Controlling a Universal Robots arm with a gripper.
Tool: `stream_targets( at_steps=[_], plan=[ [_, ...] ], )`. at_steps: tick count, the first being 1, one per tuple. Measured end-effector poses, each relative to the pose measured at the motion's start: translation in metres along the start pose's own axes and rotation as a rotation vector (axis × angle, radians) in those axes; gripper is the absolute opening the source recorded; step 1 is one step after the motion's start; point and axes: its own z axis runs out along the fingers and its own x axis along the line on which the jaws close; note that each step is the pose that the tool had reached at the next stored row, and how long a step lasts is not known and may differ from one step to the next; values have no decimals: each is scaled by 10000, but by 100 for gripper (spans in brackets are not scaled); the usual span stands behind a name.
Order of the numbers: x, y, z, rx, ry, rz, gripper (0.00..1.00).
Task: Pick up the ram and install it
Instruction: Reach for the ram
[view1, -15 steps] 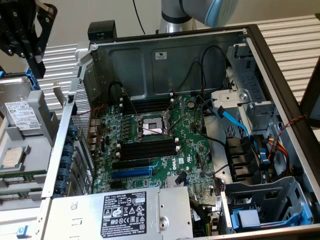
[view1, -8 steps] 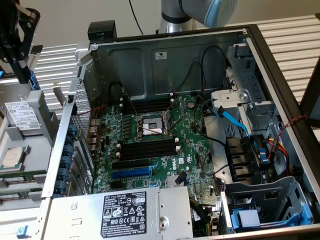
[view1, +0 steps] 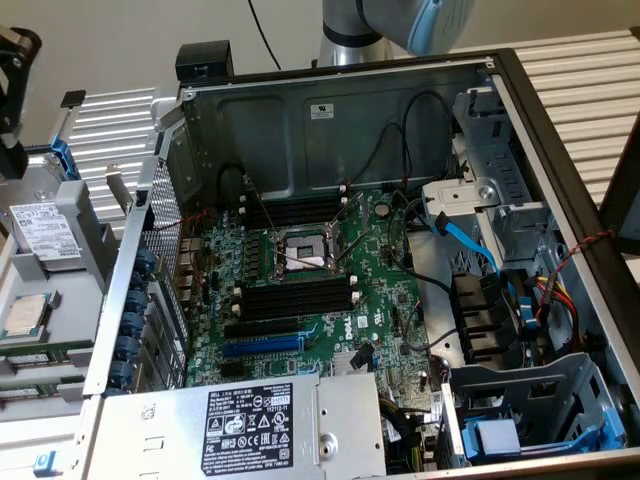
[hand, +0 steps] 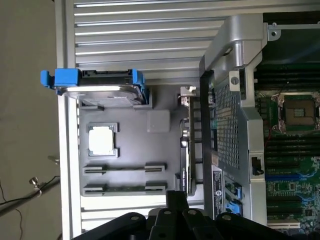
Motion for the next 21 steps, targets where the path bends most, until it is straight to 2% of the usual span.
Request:
stream_targets(
  at_steps=[16,21],
  plan=[
    [249,-38,19,0,0,0,10],
    [291,-42,25,0,2,0,10]
  ],
)
